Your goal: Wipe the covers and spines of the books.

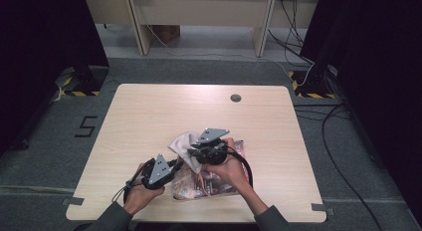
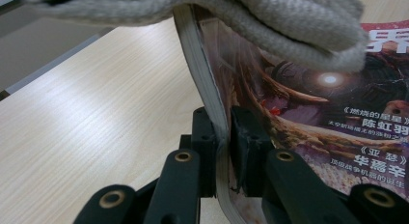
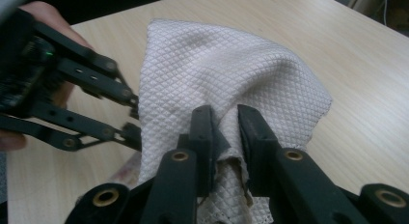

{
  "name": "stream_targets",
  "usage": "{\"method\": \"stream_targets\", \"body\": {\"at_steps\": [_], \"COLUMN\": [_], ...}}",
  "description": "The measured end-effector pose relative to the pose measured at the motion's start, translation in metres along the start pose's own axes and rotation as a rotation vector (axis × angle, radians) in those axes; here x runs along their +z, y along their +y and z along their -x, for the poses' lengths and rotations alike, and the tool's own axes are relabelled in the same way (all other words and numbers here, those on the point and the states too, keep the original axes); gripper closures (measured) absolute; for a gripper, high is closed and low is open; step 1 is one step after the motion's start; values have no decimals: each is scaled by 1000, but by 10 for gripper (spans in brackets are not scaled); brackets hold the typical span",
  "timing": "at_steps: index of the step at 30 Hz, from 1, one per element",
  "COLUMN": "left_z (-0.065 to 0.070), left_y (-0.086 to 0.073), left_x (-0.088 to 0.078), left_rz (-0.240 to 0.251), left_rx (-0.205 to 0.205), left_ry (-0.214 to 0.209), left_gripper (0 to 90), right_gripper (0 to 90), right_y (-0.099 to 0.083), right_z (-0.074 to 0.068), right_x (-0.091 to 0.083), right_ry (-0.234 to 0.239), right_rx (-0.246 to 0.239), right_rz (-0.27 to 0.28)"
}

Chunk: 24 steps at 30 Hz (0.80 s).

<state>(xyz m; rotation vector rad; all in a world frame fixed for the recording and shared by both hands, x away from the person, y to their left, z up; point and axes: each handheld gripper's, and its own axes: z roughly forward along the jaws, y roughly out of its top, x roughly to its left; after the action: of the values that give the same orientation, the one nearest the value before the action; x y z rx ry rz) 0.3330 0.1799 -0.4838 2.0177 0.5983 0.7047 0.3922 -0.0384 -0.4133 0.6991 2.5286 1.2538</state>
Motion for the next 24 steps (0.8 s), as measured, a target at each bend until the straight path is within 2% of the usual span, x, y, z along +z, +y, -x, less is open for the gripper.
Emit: {"method": "stream_targets", "body": {"at_steps": [4,6,8,12,17,21,23,24], "left_z": [0,0,0,1,2,3,2,2], "left_y": [0,1,1,2,2,2,2,2], "left_x": [0,0,0,0,-1,-1,0,0], "left_rz": [-1,-3,1,1,5,2,5,2], "left_rx": [5,18,13,35,31,28,26,23], "left_ry": [1,3,8,12,14,8,8,6], "left_gripper": [805,804,803,802,801,801,801,801], "right_gripper": [776,776,776,775,775,776,777,777], "right_y": [-8,-9,-8,1,9,9,8,6], "right_z": [11,15,13,2,-11,-10,-7,-5], "right_x": [-2,-3,-4,-2,0,0,0,-1], "right_ry": [-40,-41,-51,-25,-7,4,-10,-19], "right_rx": [25,31,19,-5,-30,-32,-42,-30], "right_rz": [-35,-39,-39,-16,2,6,-4,-18]}}
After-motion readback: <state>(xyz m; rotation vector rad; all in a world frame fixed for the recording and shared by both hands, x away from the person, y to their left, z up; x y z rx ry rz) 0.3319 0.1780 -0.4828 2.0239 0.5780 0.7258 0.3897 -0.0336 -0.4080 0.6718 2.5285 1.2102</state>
